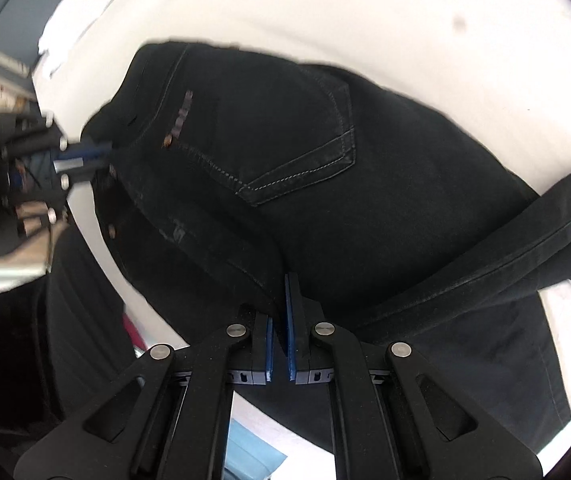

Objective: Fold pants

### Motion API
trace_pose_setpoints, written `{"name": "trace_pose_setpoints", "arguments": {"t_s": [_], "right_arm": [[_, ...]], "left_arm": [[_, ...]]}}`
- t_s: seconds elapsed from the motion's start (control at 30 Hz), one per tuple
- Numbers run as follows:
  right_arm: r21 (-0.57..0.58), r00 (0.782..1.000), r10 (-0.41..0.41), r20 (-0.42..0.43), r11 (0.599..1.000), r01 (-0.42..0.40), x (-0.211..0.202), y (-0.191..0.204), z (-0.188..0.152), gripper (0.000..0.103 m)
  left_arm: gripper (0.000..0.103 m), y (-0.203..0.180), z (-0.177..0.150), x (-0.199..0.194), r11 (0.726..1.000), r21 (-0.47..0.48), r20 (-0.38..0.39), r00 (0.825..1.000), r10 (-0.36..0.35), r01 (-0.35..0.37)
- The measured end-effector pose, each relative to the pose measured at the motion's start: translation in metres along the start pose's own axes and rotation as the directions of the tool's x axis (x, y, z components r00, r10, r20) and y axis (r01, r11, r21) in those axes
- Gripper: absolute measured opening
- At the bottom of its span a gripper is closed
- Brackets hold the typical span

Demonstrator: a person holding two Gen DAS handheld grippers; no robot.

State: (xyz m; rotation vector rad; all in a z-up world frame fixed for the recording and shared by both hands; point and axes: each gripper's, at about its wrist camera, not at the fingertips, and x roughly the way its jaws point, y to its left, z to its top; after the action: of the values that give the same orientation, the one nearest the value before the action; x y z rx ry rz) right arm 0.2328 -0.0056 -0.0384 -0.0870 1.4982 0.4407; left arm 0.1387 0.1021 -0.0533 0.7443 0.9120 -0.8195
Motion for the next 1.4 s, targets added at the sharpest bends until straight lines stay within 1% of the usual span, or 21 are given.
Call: {"name": "trace_pose_setpoints", "arguments": {"t_s": [0.1,0.17,0.23,0.3,0.37,0.4,0.43,0.57,0.7,0.77,0.83,0.93,1.03,1.07,1.1,1.13,1.17,1.23,1.27,1.33,1.4], "right_arm": [[-0.08,0.997,-0.071,0.003,0.994,0.071,0.012,0.03,-0.021,0.004],[-0.128,0.994,-0.112,0.013,0.985,0.113,0.017,0.049,-0.027,0.004],[-0.152,0.991,-0.131,0.02,0.979,0.133,0.024,0.064,-0.033,0.004],[-0.14,0.992,-0.126,0.019,0.982,0.128,0.032,0.072,-0.036,0.004],[-0.124,0.993,-0.115,0.017,0.985,0.116,0.032,0.066,-0.04,0.004],[-0.124,0.993,-0.119,0.022,0.985,0.121,0.028,0.058,-0.049,0.004],[-0.122,0.991,-0.127,0.03,0.984,0.13,0.023,0.059,-0.064,0.004],[-0.113,0.986,-0.158,0.051,0.98,0.163,0.027,0.068,-0.07,0.004],[-0.143,0.976,-0.207,0.071,0.966,0.216,0.027,0.083,-0.076,0.004],[-0.159,0.967,-0.239,0.085,0.955,0.25,0.037,0.084,-0.079,0.004],[-0.14,0.962,-0.257,0.089,0.953,0.268,0.047,0.089,-0.079,0.004],[-0.119,0.955,-0.275,0.109,0.95,0.287,0.054,0.095,-0.078,0.006],[-0.054,0.951,-0.266,0.155,0.959,0.277,0.061,0.1,-0.085,0.006],[-0.048,0.948,-0.266,0.173,0.959,0.278,0.06,0.099,-0.086,0.006],[-0.043,0.944,-0.267,0.192,0.959,0.28,0.06,0.099,-0.088,0.006],[-0.038,0.937,-0.27,0.221,0.958,0.285,0.054,0.093,-0.094,0.006],[-0.033,0.931,-0.276,0.241,0.956,0.292,0.055,0.093,-0.096,0.006],[-0.023,0.908,-0.3,0.291,0.947,0.32,0.055,0.095,-0.101,0.007],[-0.015,0.898,-0.311,0.311,0.943,0.332,0.062,0.1,-0.107,0.007],[0.019,0.875,-0.331,0.354,0.938,0.347,0.065,0.104,-0.113,0.008],[0.054,0.848,-0.343,0.403,0.934,0.352,0.068,0.105,-0.123,0.008]], "left_arm": [[0.005,-0.008,-0.012,0.003,1.0,0.019,-0.02,1.0,0.003,-0.003],[0.005,-0.013,-0.022,0.005,1.0,0.027,-0.031,1.0,0.002,-0.001],[0.005,-0.016,-0.03,0.006,1.0,0.019,-0.034,0.999,-0.011,0.011],[0.005,-0.02,-0.038,0.006,1.0,0.015,-0.034,0.999,-0.021,0.021],[0.005,-0.024,-0.044,0.005,0.999,0.016,-0.031,0.999,-0.029,0.029],[0.005,-0.026,-0.046,0.005,0.999,0.022,-0.03,0.999,-0.028,0.029],[0.005,-0.03,-0.048,0.005,0.999,0.026,-0.031,0.999,-0.027,0.028],[0.005,-0.029,-0.051,0.006,0.999,0.023,-0.03,0.999,-0.035,0.036],[0.005,-0.029,-0.052,0.009,0.999,0.018,-0.029,0.999,-0.04,0.04],[0.005,-0.032,-0.054,0.013,0.999,0.017,-0.035,0.999,-0.036,0.036],[0.007,-0.038,-0.058,0.013,1.0,0.012,-0.047,0.999,-0.026,0.026],[0.014,-0.039,-0.061,0.005,1.0,-0.005,-0.043,0.999,0.001,-0.001],[0.03,-0.037,-0.062,-0.01,0.999,-0.028,-0.036,0.999,0.014,-0.015],[0.037,-0.036,-0.064,-0.015,0.999,-0.042,-0.031,0.999,0.025,-0.027],[0.039,-0.033,-0.064,-0.024,0.997,-0.073,-0.018,0.999,0.027,-0.028],[0.039,-0.027,-0.062,-0.035,0.993,-0.118,0.007,1.0,0.018,-0.018],[0.039,-0.021,-0.058,-0.047,0.985,-0.17,0.047,0.999,0.01,-0.002],[0.047,-0.011,-0.047,-0.067,0.966,-0.256,0.134,0.991,0.008,0.027],[0.054,-0.008,-0.036,-0.073,0.956,-0.291,0.177,0.984,0.02,0.033],[0.055,-0.007,-0.015,-0.07,0.945,-0.327,0.21,0.977,0.045,0.027],[0.055,-0.009,0.011,-0.05,0.935,-0.355,0.21,0.976,0.052,0.026]]}}
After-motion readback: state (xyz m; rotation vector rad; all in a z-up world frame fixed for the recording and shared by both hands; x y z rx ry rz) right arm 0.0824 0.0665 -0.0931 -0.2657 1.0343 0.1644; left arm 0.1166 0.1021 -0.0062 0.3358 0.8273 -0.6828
